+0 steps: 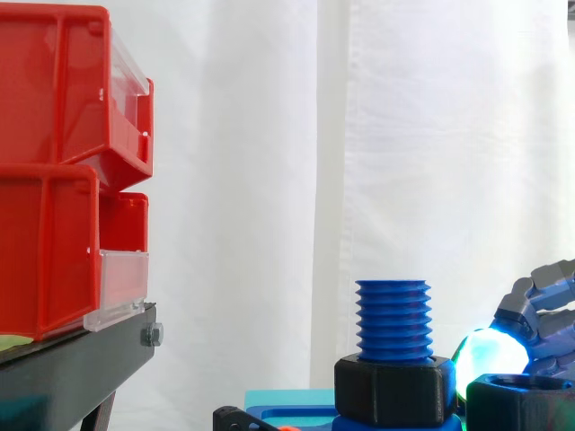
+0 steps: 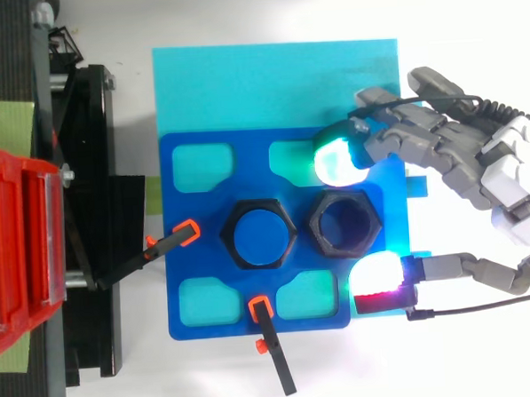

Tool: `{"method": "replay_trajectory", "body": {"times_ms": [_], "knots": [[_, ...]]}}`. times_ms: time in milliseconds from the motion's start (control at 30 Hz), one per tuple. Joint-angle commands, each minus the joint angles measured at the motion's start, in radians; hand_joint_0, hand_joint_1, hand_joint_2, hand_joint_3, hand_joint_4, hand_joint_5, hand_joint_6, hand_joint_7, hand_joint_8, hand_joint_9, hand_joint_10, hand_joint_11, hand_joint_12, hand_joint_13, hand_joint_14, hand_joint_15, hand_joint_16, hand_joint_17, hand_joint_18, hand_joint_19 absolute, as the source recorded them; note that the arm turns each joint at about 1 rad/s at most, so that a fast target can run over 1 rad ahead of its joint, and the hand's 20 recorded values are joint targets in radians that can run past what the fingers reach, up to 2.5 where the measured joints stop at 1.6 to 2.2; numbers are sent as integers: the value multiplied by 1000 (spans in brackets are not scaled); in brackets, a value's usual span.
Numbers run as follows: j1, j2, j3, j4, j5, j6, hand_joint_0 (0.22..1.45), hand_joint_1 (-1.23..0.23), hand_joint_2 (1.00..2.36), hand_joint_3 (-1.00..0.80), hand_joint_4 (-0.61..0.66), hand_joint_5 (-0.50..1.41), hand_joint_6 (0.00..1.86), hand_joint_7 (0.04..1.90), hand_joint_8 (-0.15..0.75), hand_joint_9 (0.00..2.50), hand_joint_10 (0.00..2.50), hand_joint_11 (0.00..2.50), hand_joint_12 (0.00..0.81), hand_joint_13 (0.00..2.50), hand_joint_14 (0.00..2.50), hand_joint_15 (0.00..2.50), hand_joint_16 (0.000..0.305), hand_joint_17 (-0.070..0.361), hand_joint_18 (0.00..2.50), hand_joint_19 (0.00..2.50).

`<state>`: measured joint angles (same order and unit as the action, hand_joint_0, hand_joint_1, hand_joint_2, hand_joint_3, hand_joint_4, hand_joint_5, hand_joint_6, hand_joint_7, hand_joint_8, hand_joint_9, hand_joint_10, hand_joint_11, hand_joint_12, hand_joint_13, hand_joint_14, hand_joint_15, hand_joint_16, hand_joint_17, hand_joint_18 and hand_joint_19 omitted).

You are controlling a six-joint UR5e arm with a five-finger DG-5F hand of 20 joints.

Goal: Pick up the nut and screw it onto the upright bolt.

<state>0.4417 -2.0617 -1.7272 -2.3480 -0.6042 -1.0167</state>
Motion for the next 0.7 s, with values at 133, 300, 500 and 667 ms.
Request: {"method": "replay_trajectory", "body": {"times_ms": [133,300,500,667], "knots": [[-5,0,0,-2,0,0,542,-835,1000,-500,263,-225,503,946,288,322,0,0,377,355,0,0,45,102,227,0],[-8,0,0,-2,-6,-2,459,-790,1000,-500,264,-231,503,899,306,318,0,0,405,358,0,0,51,115,237,0],[-9,0,0,-2,-9,-2,402,-763,1000,-500,270,-235,503,864,323,304,0,0,431,354,0,0,56,127,235,0],[-15,0,0,-2,-9,0,383,-761,1000,-500,274,-236,502,858,329,298,0,0,442,350,0,0,59,132,236,0]]}}
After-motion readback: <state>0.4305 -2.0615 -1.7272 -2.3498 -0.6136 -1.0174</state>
